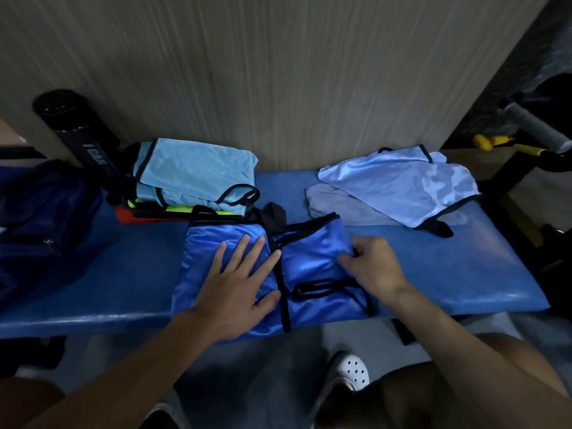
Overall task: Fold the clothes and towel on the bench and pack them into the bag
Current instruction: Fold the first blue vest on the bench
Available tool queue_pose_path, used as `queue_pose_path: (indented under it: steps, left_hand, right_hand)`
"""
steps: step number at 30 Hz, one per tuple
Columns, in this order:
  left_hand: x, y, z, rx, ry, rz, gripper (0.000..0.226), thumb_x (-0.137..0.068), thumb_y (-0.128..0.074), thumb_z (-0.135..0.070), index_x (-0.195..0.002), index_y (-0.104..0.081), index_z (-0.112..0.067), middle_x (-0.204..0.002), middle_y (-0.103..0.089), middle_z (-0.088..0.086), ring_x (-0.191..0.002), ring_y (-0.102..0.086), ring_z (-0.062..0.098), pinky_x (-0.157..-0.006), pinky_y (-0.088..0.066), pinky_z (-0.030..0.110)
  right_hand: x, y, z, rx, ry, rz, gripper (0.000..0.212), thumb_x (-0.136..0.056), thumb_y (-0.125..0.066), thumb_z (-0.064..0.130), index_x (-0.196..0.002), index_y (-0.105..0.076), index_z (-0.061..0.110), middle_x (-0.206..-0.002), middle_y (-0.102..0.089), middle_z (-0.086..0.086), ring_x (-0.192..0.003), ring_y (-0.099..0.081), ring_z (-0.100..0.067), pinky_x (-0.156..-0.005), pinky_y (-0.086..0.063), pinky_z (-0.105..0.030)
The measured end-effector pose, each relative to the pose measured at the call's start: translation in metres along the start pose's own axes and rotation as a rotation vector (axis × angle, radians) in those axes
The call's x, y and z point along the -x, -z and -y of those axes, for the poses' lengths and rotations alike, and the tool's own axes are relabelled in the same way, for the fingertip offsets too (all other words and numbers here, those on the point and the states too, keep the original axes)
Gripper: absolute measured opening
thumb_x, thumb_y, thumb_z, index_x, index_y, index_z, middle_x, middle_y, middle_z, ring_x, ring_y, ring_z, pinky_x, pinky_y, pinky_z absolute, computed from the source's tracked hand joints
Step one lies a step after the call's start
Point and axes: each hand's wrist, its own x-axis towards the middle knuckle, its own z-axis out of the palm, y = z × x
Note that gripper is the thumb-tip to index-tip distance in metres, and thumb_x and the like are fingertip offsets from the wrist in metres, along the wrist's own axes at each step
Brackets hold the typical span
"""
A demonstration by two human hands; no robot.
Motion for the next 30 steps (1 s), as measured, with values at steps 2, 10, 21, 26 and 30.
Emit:
queue_pose_path:
  steps: [2, 10, 21, 26, 30]
  left_hand:
    - [-0.012, 0.003, -0.013, 0.022, 0.029, 0.012, 0.078, -0.088, 0.009, -0.075, -0.157, 0.004, -0.039, -0.165, 0.012, -0.002, -0.151, 0.020, 0.024, -0.119, 0.009, 0.055]
    - [-0.076, 0.047, -0.063, 0.118, 0.110, -0.020, 0.077, -0.092, -0.032, -0.056, -0.158, -0.005, -0.026, -0.166, -0.002, 0.006, -0.153, 0.001, 0.026, -0.122, -0.007, 0.048]
    - [-0.208, 0.099, -0.059, -0.158, -0.648, 0.000, 0.048, -0.086, -0.070, -0.033, -0.131, -0.055, -0.034, -0.129, -0.055, -0.013, -0.136, -0.035, 0.012, -0.115, -0.011, 0.039]
    - [-0.215, 0.108, -0.055, -0.080, -0.730, -0.079, 0.013, -0.082, -0.066, -0.022, -0.094, -0.061, -0.025, -0.101, -0.062, -0.010, -0.111, -0.053, 0.013, -0.110, -0.024, 0.043]
    - [-0.221, 0.124, -0.054, -0.026, -0.691, -0.195, 0.007, -0.088, -0.062, -0.020, -0.095, -0.062, -0.022, -0.094, -0.066, -0.008, -0.100, -0.059, 0.018, -0.098, -0.034, 0.038]
  right_hand:
    - [-0.011, 0.010, -0.003, -0.165, 0.026, -0.114, 0.028, -0.082, -0.072, 0.010, -0.060, -0.055, 0.013, -0.055, -0.054, 0.001, -0.053, -0.046, -0.010, -0.061, -0.043, -0.032]
    - [-0.034, 0.034, -0.032, -0.278, 0.017, -0.033, 0.030, -0.082, -0.075, 0.006, -0.108, -0.065, 0.015, -0.091, -0.069, 0.006, -0.086, -0.065, -0.008, -0.075, -0.051, -0.018]
    - [-0.020, 0.036, -0.027, -0.207, 0.146, -0.075, 0.045, -0.078, -0.077, 0.008, -0.120, -0.062, 0.016, -0.096, -0.063, 0.008, -0.090, -0.058, -0.010, -0.069, -0.038, -0.003]
    - [-0.019, 0.034, -0.034, -0.221, 0.139, -0.029, 0.011, -0.081, -0.072, 0.012, -0.085, -0.061, 0.011, -0.074, -0.062, -0.001, -0.067, -0.054, -0.012, -0.061, -0.042, -0.017]
    - [-0.024, 0.044, -0.036, -0.254, 0.106, -0.183, 0.018, -0.083, -0.067, 0.006, -0.073, -0.056, 0.016, -0.061, -0.055, 0.006, -0.059, -0.048, -0.011, -0.054, -0.038, -0.012]
